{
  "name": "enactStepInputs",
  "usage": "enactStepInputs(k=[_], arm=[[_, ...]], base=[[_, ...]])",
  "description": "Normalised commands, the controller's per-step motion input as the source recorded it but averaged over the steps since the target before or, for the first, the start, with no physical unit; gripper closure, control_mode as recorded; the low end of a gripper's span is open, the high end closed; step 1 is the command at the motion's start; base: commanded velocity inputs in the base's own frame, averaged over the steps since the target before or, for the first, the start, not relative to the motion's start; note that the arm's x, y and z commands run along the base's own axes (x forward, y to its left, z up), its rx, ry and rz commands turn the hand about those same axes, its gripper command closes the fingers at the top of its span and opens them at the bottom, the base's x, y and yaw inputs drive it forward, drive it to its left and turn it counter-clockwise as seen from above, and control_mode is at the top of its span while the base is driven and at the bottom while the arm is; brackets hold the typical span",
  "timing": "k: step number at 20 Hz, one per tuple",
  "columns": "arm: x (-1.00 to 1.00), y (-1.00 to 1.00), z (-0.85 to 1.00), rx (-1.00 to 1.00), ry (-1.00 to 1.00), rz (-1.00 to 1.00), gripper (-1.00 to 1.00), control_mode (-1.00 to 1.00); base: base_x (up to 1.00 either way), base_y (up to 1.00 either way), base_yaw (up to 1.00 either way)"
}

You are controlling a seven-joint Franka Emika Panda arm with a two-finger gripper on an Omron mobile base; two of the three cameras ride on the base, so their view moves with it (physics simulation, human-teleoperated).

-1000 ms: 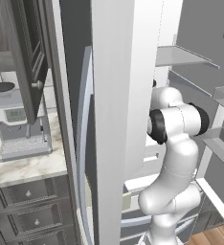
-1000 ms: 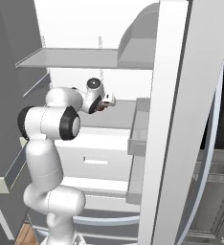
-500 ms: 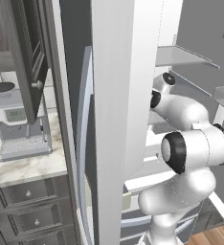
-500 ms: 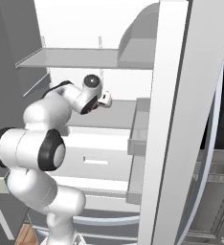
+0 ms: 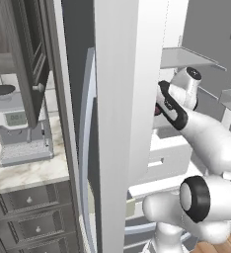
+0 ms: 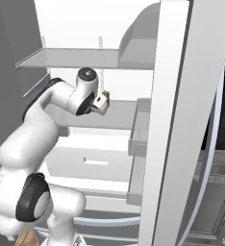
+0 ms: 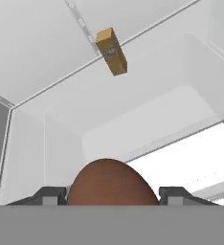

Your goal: Pick the egg and butter from the fridge and place them by the bowl for mixing.

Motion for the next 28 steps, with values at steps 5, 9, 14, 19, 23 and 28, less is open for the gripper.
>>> enactStepInputs(k=[5,9,14,19,23,28], arm=[[-1.00,0.00,-0.24,-0.02,-0.04,-0.06,1.00,-1.00],[-1.00,0.00,-0.05,0.00,-0.20,-0.06,1.00,-1.00],[-0.40,0.00,0.00,0.00,-0.10,-0.02,1.00,1.00],[0.00,0.00,0.00,0.00,0.00,0.00,1.00,1.00],[0.00,0.00,0.00,0.00,0.00,0.00,1.00,1.00],[0.00,0.00,0.00,0.00,0.00,0.00,1.00,1.00]], base=[[0.00,0.00,0.00],[0.00,0.00,0.00],[-0.60,0.00,-0.03],[-1.00,0.16,-0.01],[-1.00,0.80,0.00],[-1.00,1.00,0.04]])
